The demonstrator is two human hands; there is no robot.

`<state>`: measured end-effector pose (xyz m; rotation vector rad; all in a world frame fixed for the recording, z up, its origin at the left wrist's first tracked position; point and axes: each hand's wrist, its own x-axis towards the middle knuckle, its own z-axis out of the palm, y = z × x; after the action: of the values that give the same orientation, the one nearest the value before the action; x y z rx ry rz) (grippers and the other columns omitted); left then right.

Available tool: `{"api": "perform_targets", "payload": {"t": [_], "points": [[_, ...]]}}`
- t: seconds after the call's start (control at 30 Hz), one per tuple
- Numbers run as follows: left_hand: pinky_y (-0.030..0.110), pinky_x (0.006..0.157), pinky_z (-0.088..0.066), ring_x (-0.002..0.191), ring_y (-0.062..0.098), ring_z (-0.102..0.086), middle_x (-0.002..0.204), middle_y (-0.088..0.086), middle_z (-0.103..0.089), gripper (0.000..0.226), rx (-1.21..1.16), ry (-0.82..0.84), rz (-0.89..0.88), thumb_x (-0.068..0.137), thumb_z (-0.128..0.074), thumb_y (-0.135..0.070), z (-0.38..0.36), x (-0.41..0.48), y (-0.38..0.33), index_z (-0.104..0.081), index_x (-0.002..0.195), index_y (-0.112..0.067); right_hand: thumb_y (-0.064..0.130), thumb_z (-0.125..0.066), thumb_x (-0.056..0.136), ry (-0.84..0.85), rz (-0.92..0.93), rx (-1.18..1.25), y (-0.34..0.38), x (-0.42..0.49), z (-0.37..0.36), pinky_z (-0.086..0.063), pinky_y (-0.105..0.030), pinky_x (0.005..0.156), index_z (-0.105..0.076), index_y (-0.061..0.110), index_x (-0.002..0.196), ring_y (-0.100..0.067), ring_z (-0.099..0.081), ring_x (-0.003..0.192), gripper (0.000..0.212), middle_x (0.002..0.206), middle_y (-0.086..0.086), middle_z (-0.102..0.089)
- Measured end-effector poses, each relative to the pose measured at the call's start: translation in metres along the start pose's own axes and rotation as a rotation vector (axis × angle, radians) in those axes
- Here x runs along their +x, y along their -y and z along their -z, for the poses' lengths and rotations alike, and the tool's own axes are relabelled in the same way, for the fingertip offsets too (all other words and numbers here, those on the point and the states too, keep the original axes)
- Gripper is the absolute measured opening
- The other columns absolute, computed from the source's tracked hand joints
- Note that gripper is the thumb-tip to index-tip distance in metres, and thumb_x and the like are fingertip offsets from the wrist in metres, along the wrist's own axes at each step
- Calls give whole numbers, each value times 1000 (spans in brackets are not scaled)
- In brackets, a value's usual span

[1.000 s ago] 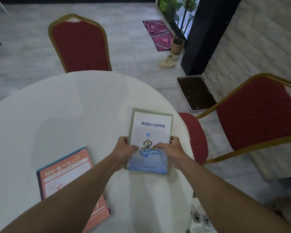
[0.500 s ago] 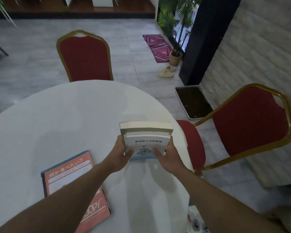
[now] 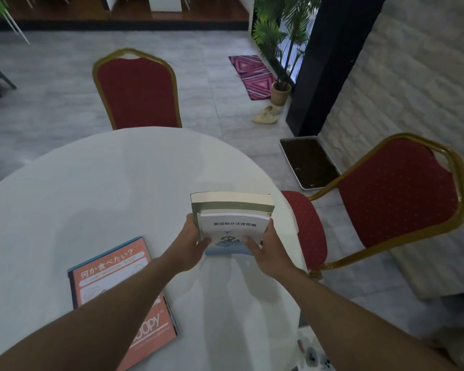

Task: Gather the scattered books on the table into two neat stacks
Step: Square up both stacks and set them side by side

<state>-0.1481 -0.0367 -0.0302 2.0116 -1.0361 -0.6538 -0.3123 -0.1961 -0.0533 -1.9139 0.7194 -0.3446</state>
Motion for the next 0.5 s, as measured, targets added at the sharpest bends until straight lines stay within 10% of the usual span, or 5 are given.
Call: {"api": "perform_targets", "payload": {"t": [0.13,0.37,0.5], "points": [[40,111,-41,129,21,-40,133,-1,-37,65,-22,-12,15,90,-56,0,2,2,-4,-29,144,-25,28,-67,94,-3,17,-34,3,2,5,-46,-39,111,-28,67,125,-5,-50,129,64,134,10,-53],[31,106,-45,127,17,-41,134,0,-39,72,-8,-19,-15,92,-56,-1,-3,-8,0,-22,126,-55,25,-65,96,36,-16,-13,-6,-3,1,-44,-21,104,-31,37,137,18,-48,116,55,129,14,-52],[28,106,-42,124,15,-41,133,-1,-40,67,10,0,13,94,-53,-1,-5,-12,1,-23,120,-56,26,-62,98,70,-39,-27,-12,-7,-2,-44,-26,108,-33,34,140,-3,-52,123,51,133,6,-55]]}}
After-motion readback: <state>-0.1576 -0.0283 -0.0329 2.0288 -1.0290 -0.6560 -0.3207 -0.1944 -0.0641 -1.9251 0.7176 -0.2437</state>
